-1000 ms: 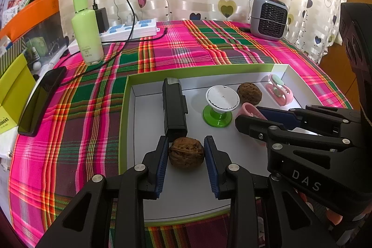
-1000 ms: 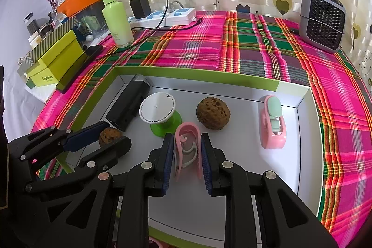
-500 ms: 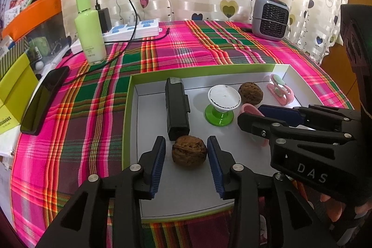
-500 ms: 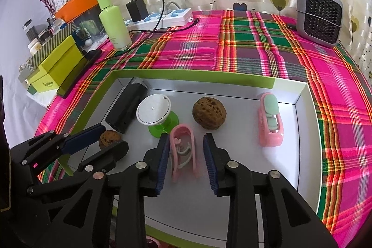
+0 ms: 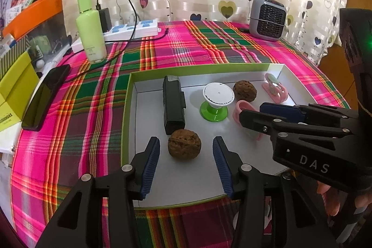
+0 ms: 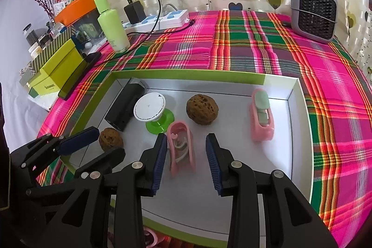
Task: Organize objects
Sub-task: 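Lower the walnut into the box with the left tool while the right tool lowers the pink clip, then open both tools and withdraw them from the box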
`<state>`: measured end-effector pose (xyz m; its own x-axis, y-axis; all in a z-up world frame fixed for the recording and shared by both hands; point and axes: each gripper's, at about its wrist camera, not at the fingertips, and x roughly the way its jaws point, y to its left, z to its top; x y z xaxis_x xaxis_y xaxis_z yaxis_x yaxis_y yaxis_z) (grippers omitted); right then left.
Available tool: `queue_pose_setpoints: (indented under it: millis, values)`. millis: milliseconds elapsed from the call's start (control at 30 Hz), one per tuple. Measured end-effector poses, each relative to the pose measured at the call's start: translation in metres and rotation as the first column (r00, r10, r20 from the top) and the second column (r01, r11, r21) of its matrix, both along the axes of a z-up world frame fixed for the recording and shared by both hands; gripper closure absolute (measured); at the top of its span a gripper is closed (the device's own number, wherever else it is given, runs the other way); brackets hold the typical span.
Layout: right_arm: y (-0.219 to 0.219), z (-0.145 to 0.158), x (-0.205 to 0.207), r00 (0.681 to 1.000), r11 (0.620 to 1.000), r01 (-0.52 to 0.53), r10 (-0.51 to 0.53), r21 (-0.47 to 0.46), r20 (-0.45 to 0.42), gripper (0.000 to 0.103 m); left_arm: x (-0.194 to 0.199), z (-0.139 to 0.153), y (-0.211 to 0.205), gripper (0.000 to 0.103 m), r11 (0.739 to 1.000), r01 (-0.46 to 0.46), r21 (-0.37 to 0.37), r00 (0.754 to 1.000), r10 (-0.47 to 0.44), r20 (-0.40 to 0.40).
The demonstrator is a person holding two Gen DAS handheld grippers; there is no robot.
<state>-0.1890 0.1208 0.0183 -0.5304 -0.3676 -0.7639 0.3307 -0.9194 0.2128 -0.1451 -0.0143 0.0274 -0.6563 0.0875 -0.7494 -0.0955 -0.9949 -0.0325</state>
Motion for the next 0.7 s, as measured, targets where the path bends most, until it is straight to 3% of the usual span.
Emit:
queue_pose_setpoints:
  millis: [167,700]
  values:
    - [0.004,0.005,0.005,1.000,0.999,-0.005,0.005,-0.033,0.000,0.067,0.006,0.003,-0.003,0.056,1.000,-0.013,0.008,1.000,0.014,-0.007]
    - [0.008,0.024,0.039,0.998,1.000,0.014,-0.014,-0.011,-0.061,0.067,0.037,0.018,-0.008,0.055,0.999,-0.035,0.027,0.999,0.036,-0.041]
